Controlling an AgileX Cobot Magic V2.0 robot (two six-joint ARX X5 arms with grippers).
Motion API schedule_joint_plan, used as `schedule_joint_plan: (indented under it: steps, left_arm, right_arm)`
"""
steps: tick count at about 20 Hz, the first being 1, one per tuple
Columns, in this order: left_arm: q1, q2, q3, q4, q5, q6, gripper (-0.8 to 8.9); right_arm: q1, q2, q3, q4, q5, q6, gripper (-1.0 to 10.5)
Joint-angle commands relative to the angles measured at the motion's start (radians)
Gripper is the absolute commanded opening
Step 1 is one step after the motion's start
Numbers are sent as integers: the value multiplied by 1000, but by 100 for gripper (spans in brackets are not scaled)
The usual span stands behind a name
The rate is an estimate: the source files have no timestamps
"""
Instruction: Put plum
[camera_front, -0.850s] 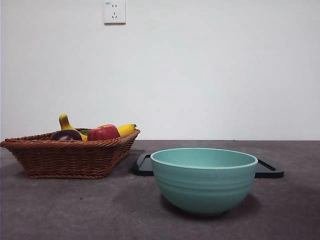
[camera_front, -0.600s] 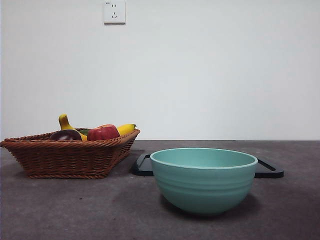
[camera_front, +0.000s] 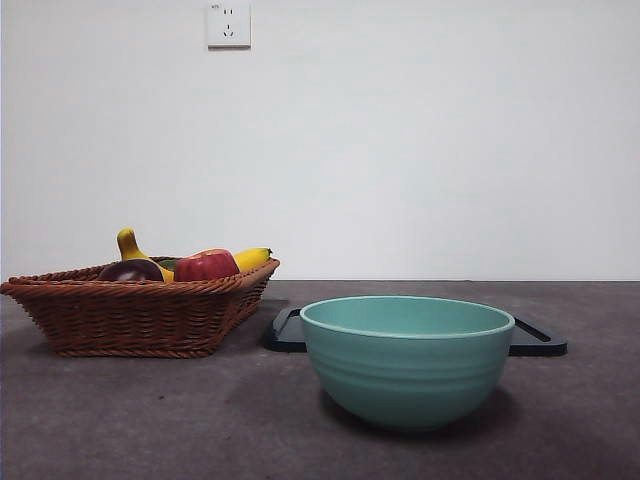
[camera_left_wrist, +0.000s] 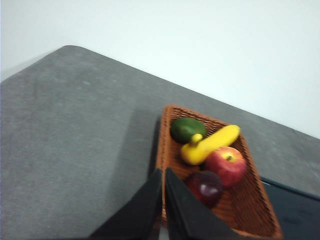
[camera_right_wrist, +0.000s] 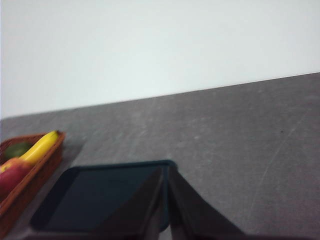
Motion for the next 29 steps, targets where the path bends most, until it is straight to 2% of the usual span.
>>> schedule_joint_plan:
  steps: [1,9,12,18,24,25,26,28,29]
  left_arm:
    - [2,55,84,-39,43,61,9]
    - [2,262,303,-239,188,216,9]
    - [-1,348,379,-332,237,277,9]
    - [-22,498,499,-495,294,367,9]
    - [-30,528,506,-504,295,372,15]
    - [-30,528,506,-504,295,369,62]
    - [-30,528,506,-504,295,362,149]
    - [-30,528,506,-505,295,358,388]
    - [-30,528,506,-505,295,358,454]
  right_arm:
    - [1,75,104,-85,-41,-74,5]
    - [1,316,370,-367,-161,-223,5]
    - [2,396,451,-458,-208,-258,5]
    - [15,525,557,-619,-267,-310,5]
    - [42,559,560,-639,-267,-316,6]
    - [42,559,560,-639,-267,-316,33]
    - [42,558,560,-639,-266,-316,122]
    - [42,558,560,-639,-266,-315,364]
    - [42,558,560,-639,-264,-314,418]
